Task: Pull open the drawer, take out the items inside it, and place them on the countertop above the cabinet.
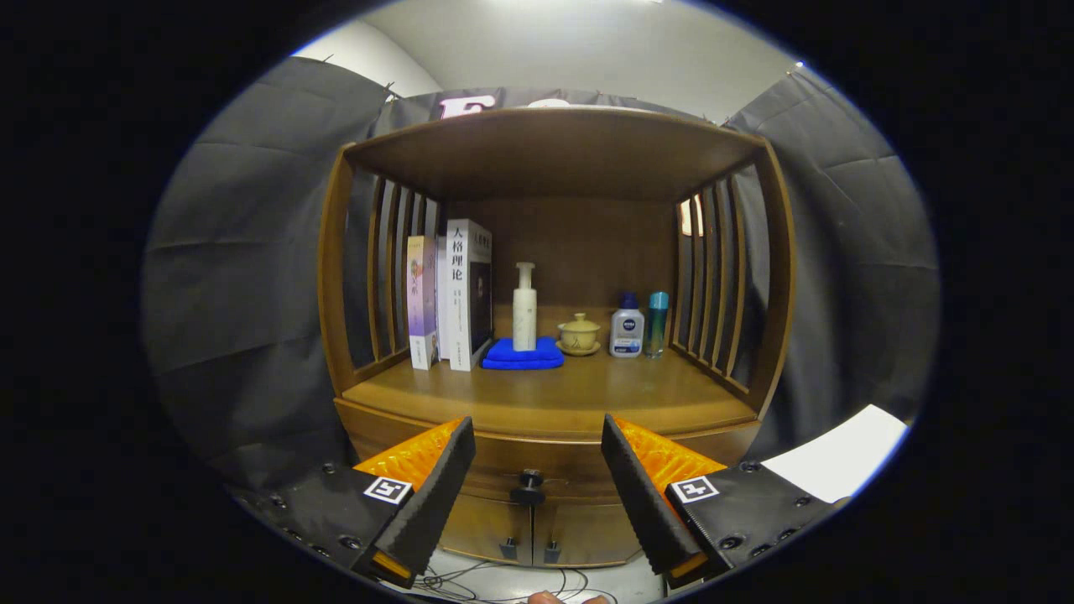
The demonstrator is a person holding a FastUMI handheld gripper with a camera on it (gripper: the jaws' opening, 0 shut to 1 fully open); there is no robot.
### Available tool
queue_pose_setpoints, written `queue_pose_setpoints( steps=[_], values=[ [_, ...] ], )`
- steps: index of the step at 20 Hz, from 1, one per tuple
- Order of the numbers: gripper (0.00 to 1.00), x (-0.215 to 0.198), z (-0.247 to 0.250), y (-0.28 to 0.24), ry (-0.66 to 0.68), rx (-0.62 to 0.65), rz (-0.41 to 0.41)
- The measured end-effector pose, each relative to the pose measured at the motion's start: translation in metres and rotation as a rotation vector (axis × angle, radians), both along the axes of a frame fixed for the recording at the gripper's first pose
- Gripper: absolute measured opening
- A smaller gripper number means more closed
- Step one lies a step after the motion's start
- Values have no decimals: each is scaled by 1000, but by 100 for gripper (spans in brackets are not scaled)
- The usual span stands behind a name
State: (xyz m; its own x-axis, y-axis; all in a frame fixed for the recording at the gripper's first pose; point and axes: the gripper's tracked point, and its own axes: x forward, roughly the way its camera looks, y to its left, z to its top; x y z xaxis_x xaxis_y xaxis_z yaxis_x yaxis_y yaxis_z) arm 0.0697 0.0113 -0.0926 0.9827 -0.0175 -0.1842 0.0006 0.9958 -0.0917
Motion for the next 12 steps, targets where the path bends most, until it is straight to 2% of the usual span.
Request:
queue_pose_setpoints(
  steps=[12],
  values=[
    [97, 50, -96, -24, 104, 26, -56]
  ],
)
